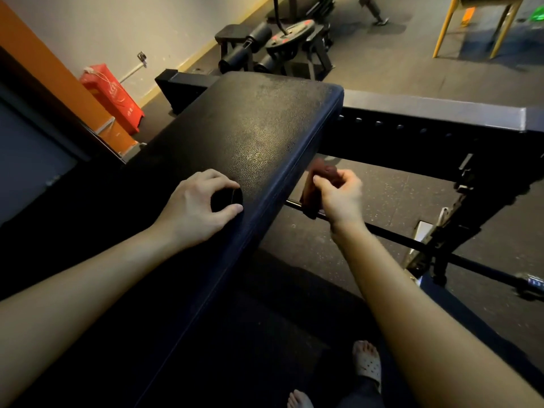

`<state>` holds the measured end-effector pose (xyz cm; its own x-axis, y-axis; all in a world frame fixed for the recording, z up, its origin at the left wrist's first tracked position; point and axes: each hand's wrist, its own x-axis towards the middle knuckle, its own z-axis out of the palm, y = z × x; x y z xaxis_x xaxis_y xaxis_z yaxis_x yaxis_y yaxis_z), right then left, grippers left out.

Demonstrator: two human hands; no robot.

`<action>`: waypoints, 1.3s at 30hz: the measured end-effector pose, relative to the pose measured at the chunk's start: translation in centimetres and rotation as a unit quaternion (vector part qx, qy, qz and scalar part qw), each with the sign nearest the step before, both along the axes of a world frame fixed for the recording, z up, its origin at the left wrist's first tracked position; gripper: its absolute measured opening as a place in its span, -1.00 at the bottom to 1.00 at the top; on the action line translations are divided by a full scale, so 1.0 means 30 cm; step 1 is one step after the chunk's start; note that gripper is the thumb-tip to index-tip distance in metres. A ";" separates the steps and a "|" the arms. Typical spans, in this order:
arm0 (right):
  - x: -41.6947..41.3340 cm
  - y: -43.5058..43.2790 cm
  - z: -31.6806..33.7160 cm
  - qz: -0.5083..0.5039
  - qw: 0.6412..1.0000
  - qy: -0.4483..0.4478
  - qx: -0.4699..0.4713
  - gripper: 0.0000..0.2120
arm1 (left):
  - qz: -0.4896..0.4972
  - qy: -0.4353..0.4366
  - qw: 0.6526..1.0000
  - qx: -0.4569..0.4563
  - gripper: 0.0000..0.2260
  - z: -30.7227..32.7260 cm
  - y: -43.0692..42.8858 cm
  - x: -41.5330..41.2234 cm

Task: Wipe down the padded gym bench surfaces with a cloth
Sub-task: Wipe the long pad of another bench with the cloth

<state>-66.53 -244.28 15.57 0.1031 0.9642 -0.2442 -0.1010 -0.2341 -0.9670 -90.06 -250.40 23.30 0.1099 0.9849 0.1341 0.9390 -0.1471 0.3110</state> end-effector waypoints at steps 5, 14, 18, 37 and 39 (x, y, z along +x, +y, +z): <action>-0.102 -0.131 0.052 0.089 0.995 -0.001 0.048 -0.82 | 0.001 -0.019 1.000 -0.011 -0.54 -0.023 -0.015 -0.011; -0.090 -0.114 0.045 0.024 0.999 -0.030 0.033 -0.86 | 0.001 -0.038 0.999 -0.017 -0.51 -0.040 -0.008 -0.025; -0.077 -0.213 0.087 0.219 0.974 -0.042 0.023 -0.84 | 0.001 -0.045 0.999 -0.009 -0.53 -0.051 -0.013 -0.025; 0.036 -0.113 -0.003 0.222 0.968 0.049 -0.109 -0.81 | 0.004 -0.066 0.998 -0.002 -0.63 -0.063 -0.014 -0.032; -0.002 -0.138 -0.010 0.087 0.986 0.038 -0.139 -0.87 | 0.001 -0.067 0.998 -0.001 -0.59 -0.063 -0.013 -0.034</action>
